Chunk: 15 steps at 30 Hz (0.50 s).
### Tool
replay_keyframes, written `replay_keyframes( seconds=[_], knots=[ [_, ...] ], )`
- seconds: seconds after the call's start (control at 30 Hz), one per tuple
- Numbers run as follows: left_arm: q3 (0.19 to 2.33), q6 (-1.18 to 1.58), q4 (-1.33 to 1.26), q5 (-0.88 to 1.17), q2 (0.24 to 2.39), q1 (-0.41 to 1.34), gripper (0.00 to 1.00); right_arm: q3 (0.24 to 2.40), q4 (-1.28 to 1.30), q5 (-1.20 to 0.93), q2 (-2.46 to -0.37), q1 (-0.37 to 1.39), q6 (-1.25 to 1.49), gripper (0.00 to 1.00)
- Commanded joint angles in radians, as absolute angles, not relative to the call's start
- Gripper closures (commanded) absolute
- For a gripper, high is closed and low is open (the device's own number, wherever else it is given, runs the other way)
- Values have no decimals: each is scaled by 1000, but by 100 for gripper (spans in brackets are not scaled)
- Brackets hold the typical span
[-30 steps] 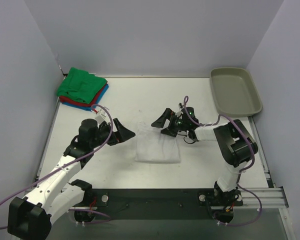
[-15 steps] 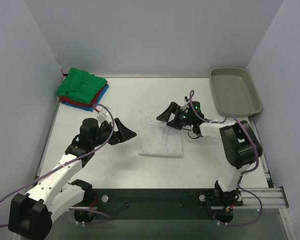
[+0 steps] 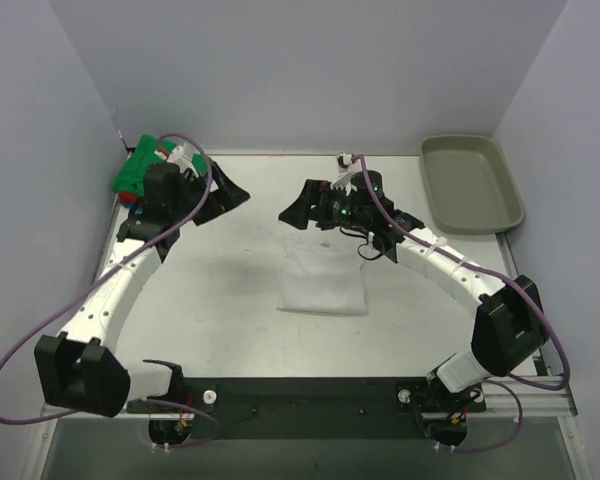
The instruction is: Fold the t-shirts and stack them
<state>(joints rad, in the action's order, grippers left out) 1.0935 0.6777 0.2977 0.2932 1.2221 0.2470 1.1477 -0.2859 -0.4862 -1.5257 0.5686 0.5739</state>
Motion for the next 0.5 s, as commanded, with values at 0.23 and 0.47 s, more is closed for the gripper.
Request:
replay_keyframes(
  seconds=[0.23, 0.47],
  knots=[
    [1549, 522, 414, 100, 1707, -30, 3, 914, -282, -365, -1324, 684, 545, 0],
    [1756, 434, 333, 63, 1997, -71, 3, 785, -304, -313, -1246, 764, 535, 0]
  ],
)
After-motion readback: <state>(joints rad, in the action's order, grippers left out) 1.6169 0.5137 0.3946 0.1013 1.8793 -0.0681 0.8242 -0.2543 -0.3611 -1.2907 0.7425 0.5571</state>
